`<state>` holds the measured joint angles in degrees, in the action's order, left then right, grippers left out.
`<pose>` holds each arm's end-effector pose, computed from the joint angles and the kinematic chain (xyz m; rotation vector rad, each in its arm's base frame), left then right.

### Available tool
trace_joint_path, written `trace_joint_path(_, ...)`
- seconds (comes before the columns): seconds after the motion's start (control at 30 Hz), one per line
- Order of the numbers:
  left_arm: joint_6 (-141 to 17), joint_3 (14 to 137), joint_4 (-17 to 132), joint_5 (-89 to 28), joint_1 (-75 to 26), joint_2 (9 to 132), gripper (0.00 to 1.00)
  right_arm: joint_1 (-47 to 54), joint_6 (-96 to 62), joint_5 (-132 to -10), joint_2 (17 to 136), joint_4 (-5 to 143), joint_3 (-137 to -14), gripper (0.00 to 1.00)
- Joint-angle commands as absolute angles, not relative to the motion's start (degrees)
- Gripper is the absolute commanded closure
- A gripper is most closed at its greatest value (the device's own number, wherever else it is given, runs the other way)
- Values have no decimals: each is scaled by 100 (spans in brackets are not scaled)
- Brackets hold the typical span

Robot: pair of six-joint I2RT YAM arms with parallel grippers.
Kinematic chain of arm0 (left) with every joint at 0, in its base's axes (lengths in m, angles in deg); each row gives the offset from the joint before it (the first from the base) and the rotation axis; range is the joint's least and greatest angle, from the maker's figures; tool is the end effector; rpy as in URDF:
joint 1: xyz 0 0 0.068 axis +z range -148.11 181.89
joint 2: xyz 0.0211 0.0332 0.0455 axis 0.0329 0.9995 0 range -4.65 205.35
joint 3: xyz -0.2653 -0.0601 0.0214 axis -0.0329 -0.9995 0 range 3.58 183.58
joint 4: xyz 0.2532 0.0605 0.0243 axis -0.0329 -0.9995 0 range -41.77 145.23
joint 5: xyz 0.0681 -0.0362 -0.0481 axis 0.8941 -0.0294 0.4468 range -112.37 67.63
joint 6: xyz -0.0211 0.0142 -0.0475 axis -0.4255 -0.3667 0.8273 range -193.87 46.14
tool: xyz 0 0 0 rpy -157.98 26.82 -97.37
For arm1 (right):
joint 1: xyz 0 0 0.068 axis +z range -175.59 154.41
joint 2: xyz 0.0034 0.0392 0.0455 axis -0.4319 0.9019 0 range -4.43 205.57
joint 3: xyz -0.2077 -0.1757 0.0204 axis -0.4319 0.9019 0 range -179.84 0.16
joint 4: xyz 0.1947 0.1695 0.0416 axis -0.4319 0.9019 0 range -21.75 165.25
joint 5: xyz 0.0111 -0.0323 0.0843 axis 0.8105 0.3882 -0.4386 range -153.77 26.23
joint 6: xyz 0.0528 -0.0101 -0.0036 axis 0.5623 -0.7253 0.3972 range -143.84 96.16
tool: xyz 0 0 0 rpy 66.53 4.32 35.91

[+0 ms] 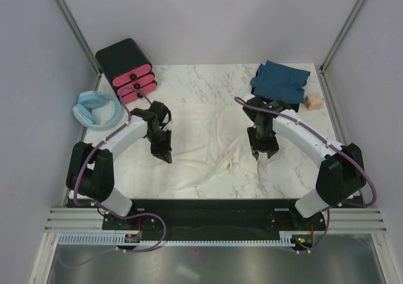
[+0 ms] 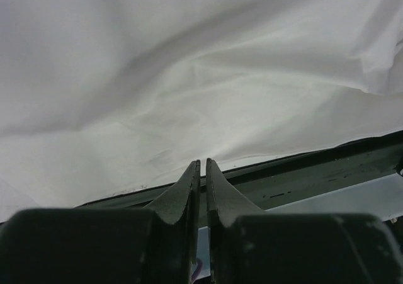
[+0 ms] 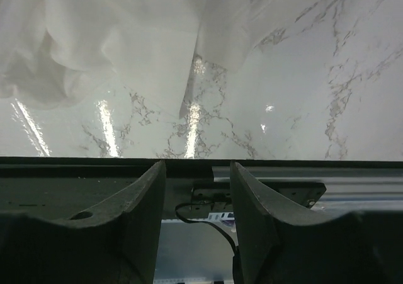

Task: Fold and stack the t-shirts

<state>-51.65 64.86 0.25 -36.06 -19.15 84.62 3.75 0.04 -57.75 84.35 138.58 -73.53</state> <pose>0.2530 -0.1064 0.2078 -0.0090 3.0884 -0.4146 0.2419 0.1317 0.2625 -0.1374 3.0186 -0.0879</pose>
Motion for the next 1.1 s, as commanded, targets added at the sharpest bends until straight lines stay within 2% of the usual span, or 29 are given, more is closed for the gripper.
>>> trace_joint_path(0.0, -5189, 6792, 109, -3731, -1930, 8544, 86, 376, 112, -5938, 8408, 13506, -6937, 47)
trace_joint_path(0.33, -5189, 6616, 100, -3713, -1938, 8491, 86, 473, 199, -6588, 8443, 12600, -5750, 46)
trace_joint_path(0.87, -5154, 6722, 38, -3661, -1938, 8509, 87, 508, 182, -6632, 9093, 11782, -5442, 46)
trace_joint_path(1.0, -5137, 6722, 30, -3652, -1938, 8509, 87, 508, 138, -6632, 9015, 11808, -5503, 65)
trace_joint_path(1.07, -5119, 6704, 47, -3643, -1938, 8509, 87, 508, 129, -6606, 8866, 11861, -5547, 79)
